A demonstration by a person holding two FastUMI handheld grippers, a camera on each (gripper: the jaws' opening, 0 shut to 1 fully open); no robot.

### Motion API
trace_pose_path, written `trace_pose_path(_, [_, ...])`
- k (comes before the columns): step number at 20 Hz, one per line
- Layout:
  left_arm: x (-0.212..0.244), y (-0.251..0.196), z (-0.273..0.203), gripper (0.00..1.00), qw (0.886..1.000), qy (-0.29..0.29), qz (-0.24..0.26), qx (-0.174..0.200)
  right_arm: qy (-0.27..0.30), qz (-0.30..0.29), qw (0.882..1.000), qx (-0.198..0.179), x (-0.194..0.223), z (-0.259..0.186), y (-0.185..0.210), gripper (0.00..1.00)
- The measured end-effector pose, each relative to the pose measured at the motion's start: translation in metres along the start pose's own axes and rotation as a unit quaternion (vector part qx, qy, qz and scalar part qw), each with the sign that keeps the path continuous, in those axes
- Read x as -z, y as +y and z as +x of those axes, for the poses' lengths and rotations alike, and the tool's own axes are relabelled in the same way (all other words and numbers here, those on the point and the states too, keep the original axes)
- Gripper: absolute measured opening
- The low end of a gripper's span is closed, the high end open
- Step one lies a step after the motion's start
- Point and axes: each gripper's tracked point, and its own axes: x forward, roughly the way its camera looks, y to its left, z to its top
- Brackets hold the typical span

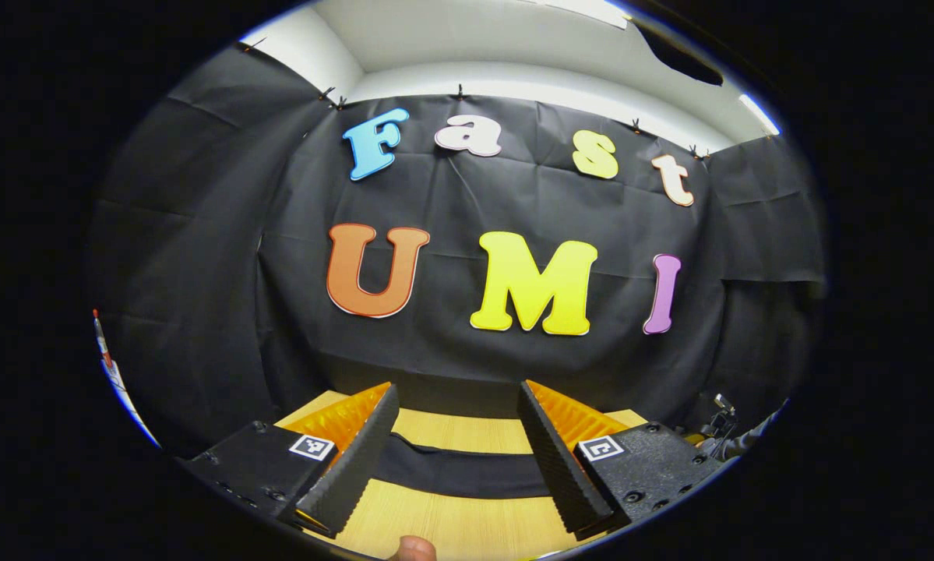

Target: Grasp the waist and the cuffs of the jeans and fold them to make the two legs overlap; first hold the waist and fold one-third of the jeans toward the cuffs, then hold the cuffs and fold the remaining one-third in the same direction to finish folding.

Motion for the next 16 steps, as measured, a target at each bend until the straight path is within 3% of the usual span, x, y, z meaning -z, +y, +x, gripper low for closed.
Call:
trace_pose_path(1, [0.004,-0.004,0.000,0.98,1.000,0.008,0.001,0.008,-0.006,-0.003,1.000,-0.002,-0.002,0.000,0.002,0.34])
trace_pose_path(2, [0.010,-0.003,0.001,0.98,1.000,0.019,0.003,0.008,-0.025,-0.008,1.000,0.006,-0.011,-0.001,0.003,0.19])
trace_pose_path(4, [0.011,0.006,0.001,1.00,1.000,0.028,0.012,-0.002,-0.029,-0.047,0.998,0.020,-0.007,-0.002,0.009,0.01])
trace_pose_path(9, [0.017,0.020,0.002,0.98,0.999,0.036,0.022,-0.008,-0.104,-0.131,0.986,-0.001,-0.025,-0.039,0.050,0.01])
trace_pose_path(12, [0.024,0.030,0.001,0.98,0.999,0.047,0.004,-0.005,-0.151,-0.189,0.970,-0.029,-0.029,-0.091,0.079,0.05])
trace_pose_path(16, [0.029,0.050,0.001,0.98,0.999,0.050,-0.002,-0.012,-0.201,-0.249,0.943,-0.091,-0.022,-0.155,0.112,0.01])
